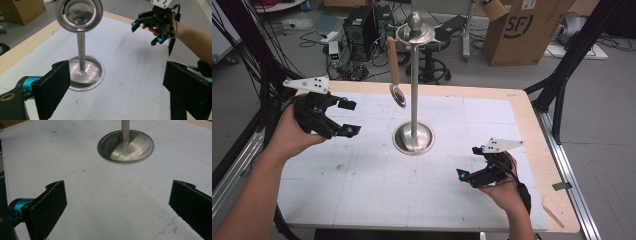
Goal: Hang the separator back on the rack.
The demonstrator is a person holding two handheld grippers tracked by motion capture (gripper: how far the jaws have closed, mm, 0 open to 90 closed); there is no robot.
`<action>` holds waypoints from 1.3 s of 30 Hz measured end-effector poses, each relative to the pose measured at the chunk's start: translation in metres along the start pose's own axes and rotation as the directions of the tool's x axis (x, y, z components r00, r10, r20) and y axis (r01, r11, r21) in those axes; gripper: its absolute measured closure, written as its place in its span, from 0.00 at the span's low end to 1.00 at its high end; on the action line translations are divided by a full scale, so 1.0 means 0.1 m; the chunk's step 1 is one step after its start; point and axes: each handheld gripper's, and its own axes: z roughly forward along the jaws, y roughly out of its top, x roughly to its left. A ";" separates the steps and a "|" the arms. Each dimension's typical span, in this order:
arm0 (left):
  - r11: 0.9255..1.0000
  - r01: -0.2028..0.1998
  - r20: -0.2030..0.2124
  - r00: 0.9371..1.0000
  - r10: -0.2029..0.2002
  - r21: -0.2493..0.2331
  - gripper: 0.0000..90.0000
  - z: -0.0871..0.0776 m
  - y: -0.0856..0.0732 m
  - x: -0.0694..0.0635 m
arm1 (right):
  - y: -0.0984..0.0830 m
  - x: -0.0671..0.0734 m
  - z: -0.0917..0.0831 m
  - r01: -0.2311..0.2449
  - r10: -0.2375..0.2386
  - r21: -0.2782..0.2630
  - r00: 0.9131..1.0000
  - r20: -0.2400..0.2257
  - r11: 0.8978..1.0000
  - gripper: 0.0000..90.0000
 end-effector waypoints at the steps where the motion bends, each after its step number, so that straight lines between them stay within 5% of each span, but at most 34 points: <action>1: 1.000 -0.001 -0.001 1.000 0.001 -0.001 0.08 -0.01 -0.02 -0.01 | 0.00 0.00 0.00 0.005 -0.005 0.003 1.000 -0.001 1.000 0.00; 22: 0.999 0.044 -0.009 0.999 -0.044 -0.024 0.02 0.00 -0.71 -0.07 | -0.01 -0.02 0.01 -0.007 0.007 0.004 1.000 0.003 1.000 0.00; 39: 0.998 0.069 -0.078 0.995 -0.069 -0.010 0.02 0.10 -1.26 -0.11 | -0.02 -0.04 0.03 -0.011 0.011 0.014 1.000 0.003 1.000 0.00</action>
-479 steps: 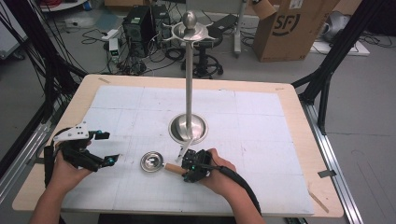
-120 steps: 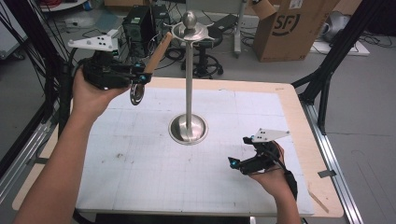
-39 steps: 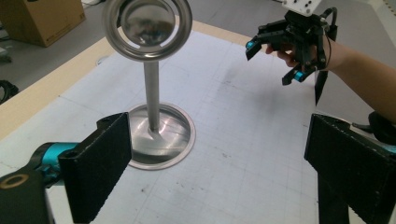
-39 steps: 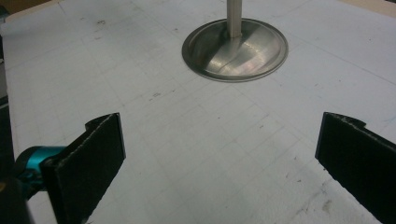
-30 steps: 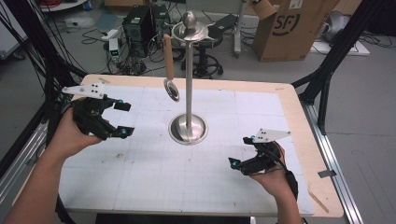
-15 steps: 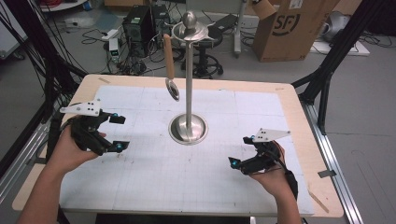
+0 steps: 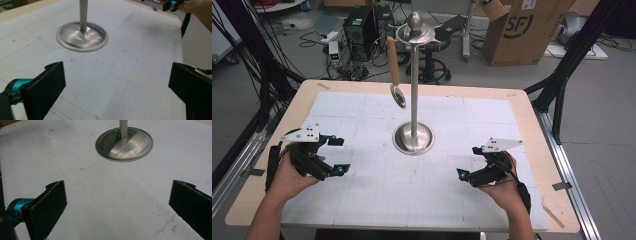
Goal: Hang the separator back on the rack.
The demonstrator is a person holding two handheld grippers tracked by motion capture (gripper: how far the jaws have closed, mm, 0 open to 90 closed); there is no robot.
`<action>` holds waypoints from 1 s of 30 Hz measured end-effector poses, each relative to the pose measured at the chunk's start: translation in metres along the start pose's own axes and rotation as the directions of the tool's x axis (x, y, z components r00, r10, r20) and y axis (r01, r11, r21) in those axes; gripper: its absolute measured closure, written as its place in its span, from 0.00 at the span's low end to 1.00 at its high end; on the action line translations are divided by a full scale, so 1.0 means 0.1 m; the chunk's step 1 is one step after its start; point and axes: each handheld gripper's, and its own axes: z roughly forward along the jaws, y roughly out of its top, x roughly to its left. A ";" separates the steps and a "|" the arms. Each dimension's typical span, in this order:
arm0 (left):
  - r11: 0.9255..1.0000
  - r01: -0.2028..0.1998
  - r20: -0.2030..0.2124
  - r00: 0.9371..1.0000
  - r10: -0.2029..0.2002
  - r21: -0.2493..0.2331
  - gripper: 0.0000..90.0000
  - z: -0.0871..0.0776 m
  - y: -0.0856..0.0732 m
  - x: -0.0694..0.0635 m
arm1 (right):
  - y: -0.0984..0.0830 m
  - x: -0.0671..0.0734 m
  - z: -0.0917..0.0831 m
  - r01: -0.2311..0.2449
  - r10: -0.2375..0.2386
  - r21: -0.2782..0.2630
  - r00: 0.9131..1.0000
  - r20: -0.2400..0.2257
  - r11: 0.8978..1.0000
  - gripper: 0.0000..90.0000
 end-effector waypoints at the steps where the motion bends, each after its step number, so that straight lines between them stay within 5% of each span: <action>1: 1.000 -0.005 -0.001 1.000 0.005 -0.001 0.02 0.00 -0.01 0.00 | 0.00 0.00 0.00 0.001 -0.001 0.003 1.000 -0.001 1.000 0.00; 30: 1.000 0.008 -0.016 1.000 -0.008 -0.022 0.02 0.04 -0.13 0.03 | -0.04 -0.03 0.07 -0.010 0.009 0.025 1.000 0.011 1.000 0.00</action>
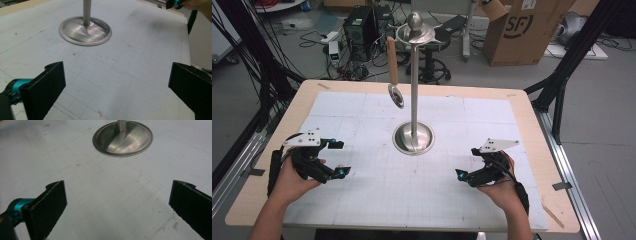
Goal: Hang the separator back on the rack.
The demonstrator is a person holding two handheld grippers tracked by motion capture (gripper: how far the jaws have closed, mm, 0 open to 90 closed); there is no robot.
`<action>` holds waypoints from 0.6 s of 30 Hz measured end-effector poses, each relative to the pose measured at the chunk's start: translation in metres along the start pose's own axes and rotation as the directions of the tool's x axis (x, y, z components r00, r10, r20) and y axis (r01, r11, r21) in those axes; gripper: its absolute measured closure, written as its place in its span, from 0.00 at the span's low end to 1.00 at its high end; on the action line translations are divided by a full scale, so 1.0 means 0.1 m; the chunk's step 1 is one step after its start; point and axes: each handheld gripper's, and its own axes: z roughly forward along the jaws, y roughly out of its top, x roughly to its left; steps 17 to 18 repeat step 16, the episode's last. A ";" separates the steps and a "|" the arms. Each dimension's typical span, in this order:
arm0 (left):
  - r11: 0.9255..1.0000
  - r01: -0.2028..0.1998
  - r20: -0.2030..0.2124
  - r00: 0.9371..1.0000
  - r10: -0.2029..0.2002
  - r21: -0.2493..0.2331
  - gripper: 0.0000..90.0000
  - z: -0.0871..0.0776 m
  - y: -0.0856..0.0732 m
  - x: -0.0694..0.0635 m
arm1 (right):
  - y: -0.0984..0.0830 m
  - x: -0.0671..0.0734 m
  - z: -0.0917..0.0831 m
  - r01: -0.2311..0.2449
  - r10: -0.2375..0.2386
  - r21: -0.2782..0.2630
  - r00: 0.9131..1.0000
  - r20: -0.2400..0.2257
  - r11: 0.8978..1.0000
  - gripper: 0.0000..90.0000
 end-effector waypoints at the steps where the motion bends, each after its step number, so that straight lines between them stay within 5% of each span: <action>1: 1.000 0.002 -0.002 1.000 -0.002 0.001 0.02 0.00 0.00 0.00 | 0.00 0.00 0.00 0.000 0.000 0.001 1.000 -0.001 1.000 0.00; 18: 1.000 0.008 -0.009 1.000 -0.008 0.005 0.02 0.01 -0.01 0.02 | 0.00 -0.01 0.00 0.001 -0.001 0.005 1.000 -0.006 1.000 0.00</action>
